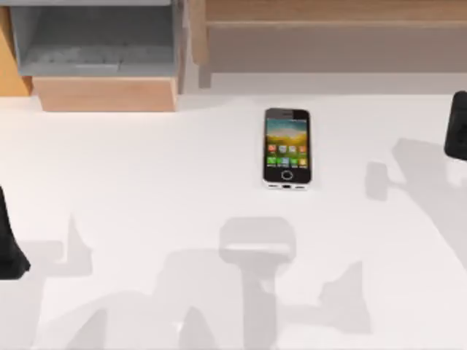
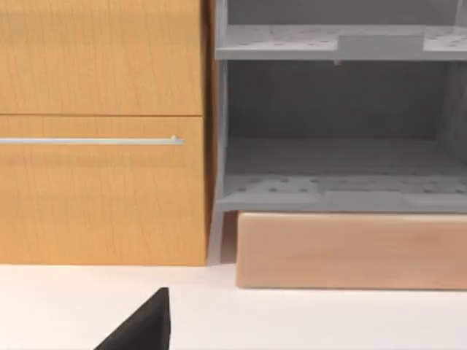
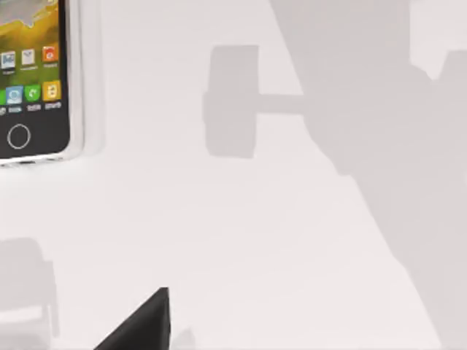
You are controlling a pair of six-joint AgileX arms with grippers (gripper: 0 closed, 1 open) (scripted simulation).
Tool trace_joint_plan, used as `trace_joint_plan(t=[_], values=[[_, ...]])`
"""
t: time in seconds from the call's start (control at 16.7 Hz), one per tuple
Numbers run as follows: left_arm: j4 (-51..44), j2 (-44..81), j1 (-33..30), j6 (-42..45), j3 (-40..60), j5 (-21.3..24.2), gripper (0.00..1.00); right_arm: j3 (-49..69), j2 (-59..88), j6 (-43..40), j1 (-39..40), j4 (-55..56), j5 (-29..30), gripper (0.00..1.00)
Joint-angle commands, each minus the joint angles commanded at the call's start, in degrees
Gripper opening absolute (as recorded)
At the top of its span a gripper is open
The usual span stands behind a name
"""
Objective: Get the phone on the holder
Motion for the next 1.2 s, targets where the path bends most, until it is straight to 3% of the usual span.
trace_joint_plan(t=[0.36, 0.66, 0.96, 1.2], values=[[0.00, 0.00, 0.00, 0.00, 0.00, 0.00, 1.00, 36.85, 40.84, 6.78, 6.68, -23.10, 2.05, 1.00], [0.00, 0.00, 0.00, 0.00, 0.00, 0.00, 1.00, 65.96, 66.73, 8.89, 11.39, -33.22, 2.94, 1.00], [0.00, 0.00, 0.00, 0.00, 0.00, 0.00, 1.00, 86.45, 80.08, 9.15, 14.54, -35.20, 2.81, 1.00], [0.00, 0.00, 0.00, 0.00, 0.00, 0.00, 1.00, 92.52, 83.26, 9.05, 15.39, -34.67, 2.57, 1.00]])
